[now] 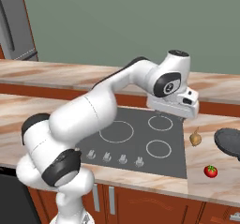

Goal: Place the pan on the front left burner on the stove. Then place the tomato and the onion in the pan and turn on the front left burner.

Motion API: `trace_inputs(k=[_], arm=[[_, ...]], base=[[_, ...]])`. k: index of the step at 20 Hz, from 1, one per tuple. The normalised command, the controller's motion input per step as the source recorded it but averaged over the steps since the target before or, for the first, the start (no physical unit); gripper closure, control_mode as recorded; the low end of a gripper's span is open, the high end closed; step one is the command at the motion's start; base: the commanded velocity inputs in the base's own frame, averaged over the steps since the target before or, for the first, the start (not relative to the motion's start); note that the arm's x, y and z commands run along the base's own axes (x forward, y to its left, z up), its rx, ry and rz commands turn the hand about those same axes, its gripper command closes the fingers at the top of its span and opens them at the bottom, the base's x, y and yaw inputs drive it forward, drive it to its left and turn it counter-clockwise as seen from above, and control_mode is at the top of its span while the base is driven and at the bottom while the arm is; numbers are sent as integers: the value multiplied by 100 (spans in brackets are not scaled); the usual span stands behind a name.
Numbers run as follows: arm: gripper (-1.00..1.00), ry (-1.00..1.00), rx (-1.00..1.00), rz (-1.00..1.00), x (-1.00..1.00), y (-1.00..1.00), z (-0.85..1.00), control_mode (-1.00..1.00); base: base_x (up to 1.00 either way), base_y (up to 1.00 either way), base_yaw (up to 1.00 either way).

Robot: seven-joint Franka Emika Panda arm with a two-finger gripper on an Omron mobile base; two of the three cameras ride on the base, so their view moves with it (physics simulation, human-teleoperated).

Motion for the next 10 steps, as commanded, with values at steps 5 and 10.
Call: trace_inputs(k=[5, 10], arm=[[-100, 4, 0, -9, -3, -70, -14, -100], [-100, 3, 0, -10, -23, -69, -20, -100]], base=[[0, 0, 0], [0, 0, 0]])
